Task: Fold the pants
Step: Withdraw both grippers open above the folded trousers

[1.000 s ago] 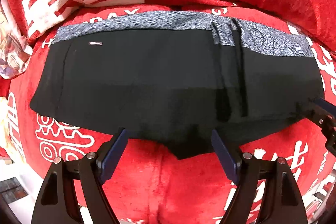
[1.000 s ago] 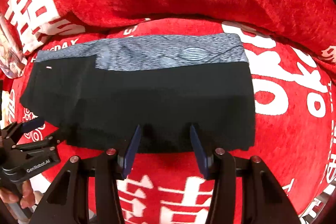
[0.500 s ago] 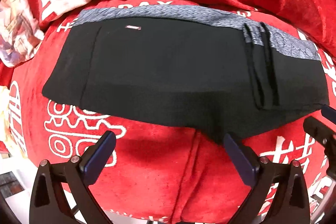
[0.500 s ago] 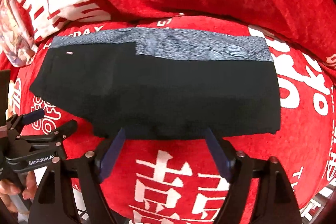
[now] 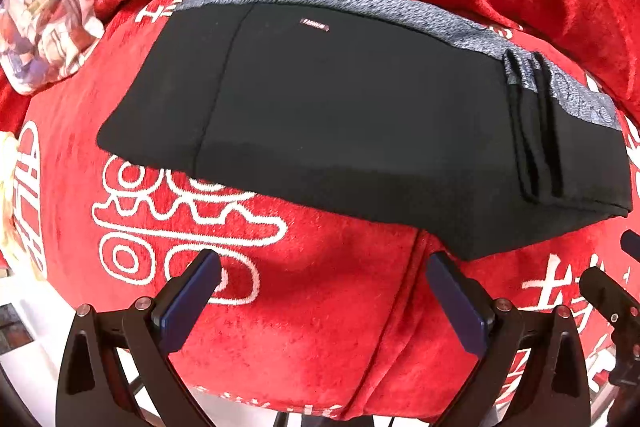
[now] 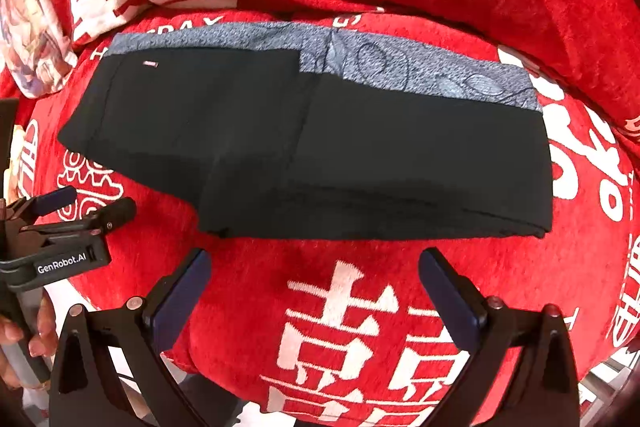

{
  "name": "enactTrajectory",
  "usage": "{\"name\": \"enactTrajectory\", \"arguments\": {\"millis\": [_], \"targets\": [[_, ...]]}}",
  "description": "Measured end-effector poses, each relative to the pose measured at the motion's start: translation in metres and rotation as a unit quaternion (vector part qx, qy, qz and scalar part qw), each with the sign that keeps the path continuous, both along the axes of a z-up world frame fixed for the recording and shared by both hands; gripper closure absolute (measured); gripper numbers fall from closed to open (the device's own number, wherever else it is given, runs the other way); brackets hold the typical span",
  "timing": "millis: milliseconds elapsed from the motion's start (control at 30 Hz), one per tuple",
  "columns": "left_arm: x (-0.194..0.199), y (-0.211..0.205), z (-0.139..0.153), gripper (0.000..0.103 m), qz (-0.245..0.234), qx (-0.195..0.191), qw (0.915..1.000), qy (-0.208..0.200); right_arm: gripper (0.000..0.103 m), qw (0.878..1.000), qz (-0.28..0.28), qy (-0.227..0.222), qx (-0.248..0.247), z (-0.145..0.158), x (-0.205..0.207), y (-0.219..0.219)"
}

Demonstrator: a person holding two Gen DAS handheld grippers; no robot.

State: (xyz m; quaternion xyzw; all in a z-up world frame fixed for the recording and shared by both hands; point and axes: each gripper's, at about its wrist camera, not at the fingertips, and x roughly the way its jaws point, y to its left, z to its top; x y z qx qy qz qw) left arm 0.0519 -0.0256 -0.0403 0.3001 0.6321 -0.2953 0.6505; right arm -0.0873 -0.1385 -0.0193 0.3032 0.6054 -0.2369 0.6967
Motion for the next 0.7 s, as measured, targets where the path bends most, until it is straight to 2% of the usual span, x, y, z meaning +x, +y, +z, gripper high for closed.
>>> {"name": "enactTrajectory", "arguments": {"millis": [300,567,700], "targets": [[0.017,0.019,-0.002,0.000,0.028,-0.003,0.9995,0.017,0.000,1.000,-0.007,0.011,0.015,-0.005,0.005,0.010],[0.038,0.034,0.001,0.000,0.040,-0.015,0.9990,0.014,0.000,0.999,-0.003,0.018,0.032,-0.011,0.016,0.021],[0.049,0.042,0.002,0.000,0.042,-0.024,0.9988,0.014,0.000,0.998,-0.020,-0.010,0.056,-0.010,0.019,0.024]]}}
